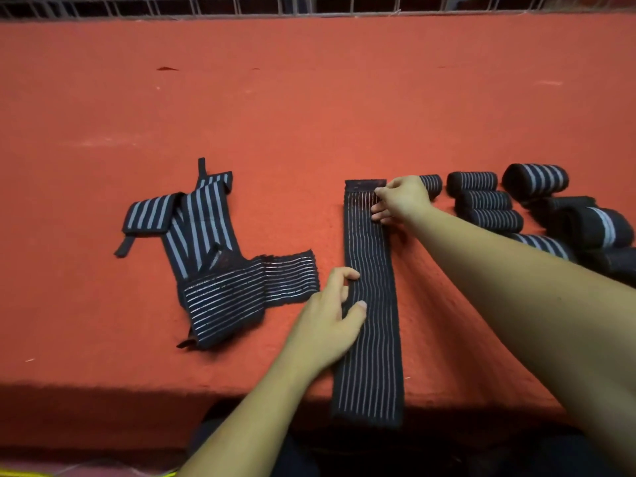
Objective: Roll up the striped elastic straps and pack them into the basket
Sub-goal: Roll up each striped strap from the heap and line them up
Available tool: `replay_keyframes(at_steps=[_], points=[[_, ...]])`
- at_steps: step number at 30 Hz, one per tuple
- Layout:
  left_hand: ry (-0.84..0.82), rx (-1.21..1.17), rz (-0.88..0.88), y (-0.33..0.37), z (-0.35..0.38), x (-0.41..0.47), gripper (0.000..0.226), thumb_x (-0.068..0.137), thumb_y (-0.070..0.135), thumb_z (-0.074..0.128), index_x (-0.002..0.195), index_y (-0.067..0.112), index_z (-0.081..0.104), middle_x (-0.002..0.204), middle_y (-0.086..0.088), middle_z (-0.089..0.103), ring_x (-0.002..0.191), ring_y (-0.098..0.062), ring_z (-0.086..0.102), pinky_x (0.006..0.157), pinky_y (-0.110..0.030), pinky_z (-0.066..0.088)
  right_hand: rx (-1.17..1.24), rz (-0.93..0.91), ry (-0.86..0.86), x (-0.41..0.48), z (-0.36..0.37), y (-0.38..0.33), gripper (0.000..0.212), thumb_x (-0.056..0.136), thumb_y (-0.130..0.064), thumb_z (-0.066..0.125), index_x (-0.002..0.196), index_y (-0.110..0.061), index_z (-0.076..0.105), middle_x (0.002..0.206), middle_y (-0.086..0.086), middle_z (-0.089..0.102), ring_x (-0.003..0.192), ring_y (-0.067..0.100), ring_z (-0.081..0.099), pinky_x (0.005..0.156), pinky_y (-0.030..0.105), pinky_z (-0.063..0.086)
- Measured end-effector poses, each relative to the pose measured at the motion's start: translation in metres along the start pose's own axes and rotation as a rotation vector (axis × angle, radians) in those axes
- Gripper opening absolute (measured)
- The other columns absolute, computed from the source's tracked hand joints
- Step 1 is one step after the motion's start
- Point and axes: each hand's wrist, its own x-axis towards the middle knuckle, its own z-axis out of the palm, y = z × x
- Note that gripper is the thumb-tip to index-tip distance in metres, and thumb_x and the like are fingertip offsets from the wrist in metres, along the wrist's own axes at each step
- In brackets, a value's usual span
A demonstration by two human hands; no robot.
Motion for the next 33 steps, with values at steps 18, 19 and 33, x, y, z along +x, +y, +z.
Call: replay_keyframes(at_steps=[18,19,33], points=[[-0.079,-0.065,0.043,0.002,-0.006,0.000,0.015,0.094,0.019,0.061,0.104,0.029,0.066,0.050,0.014,0.037,0.050,-0.005,0.034,0.054,-0.024,0.029,-0.751,-0.384,-0.231,-0.097,-0.025,0.046,0.035,0.097,-0.029,0.060,0.129,-0.016,0.063,0.132,0.004,0.065,0.122,0.021,0.059,0.103,0.030,0.043],[-0.094,-0.067,0.030,0.003,-0.007,-0.001,0.014,0.092,0.025,0.064,0.104,0.031,0.065,0.052,0.015,0.038,0.051,-0.004,0.035,0.054,-0.024,0.029,-0.790,-0.394,-0.259,-0.102,-0.027,0.049,0.039,0.098,-0.031,0.059,0.134,-0.015,0.059,0.140,0.005,0.060,0.128,0.022,0.055,0.107,0.030,0.041],[-0.376,0.187,-0.128,0.045,-0.037,-0.024,0.017,0.096,0.036,0.062,0.100,0.021,0.056,0.057,-0.003,0.068,0.037,-0.013,0.056,0.042,-0.021,0.039,-0.882,-0.403,-0.347,-0.116,-0.028,0.046,0.049,0.097,-0.028,0.061,0.142,-0.011,0.049,0.150,0.008,0.047,0.137,0.022,0.045,0.109,0.025,0.032]])
